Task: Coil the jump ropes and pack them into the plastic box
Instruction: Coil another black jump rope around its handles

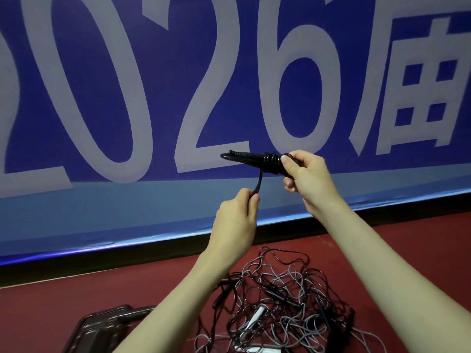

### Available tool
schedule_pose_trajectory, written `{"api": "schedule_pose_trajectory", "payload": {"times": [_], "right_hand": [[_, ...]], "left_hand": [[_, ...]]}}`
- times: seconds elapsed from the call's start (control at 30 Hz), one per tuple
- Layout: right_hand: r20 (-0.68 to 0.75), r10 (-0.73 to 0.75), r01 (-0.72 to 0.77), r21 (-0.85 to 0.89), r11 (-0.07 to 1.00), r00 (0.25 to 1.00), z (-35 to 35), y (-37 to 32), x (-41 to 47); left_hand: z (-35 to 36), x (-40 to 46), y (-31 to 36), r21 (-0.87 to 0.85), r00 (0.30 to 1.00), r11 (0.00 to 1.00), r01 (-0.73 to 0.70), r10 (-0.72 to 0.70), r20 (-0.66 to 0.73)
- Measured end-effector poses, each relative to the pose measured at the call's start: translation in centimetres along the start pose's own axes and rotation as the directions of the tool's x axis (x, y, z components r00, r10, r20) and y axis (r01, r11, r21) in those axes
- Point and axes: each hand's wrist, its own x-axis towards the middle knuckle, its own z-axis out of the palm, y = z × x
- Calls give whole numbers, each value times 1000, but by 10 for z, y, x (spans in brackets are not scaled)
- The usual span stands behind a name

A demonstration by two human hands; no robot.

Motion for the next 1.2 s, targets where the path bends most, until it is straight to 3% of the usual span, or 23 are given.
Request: {"api": "schedule_pose_trajectory", "payload": {"times": [0.13,0.23,0.37,0.47,0.6,0.8,0.93,1.03,1.2], "right_hand": [[3,-226,217,-296,930,974,0,-6,-5],[48,-367,354,-405,843,929,4,-10,-11],[154,-554,537,-547,642,818,8,-13,-16],[245,-545,561,-621,547,802,11,-21,-19],[392,-404,558,-662,500,827,7,-39,-21],[598,-195,605,-625,493,777,-6,-46,-20],[625,-184,592,-544,594,759,-18,-49,-16],[633,-160,557,-500,663,758,-26,-52,-14],[714,-74,505,-413,758,696,-36,-58,-16]], "left_hand": [[-16,7,6,145,999,989,-37,40,-14],[-28,10,9,237,998,971,-41,52,-40],[-39,11,21,542,993,834,-103,120,4],[-48,14,28,654,988,742,-145,148,51],[-64,17,25,655,986,739,-160,154,68],[-67,16,17,503,985,847,-169,128,116],[-69,18,5,96,980,988,-123,106,166],[-69,20,4,-97,971,992,-85,104,214],[-66,18,3,-190,925,979,-72,137,354]]}}
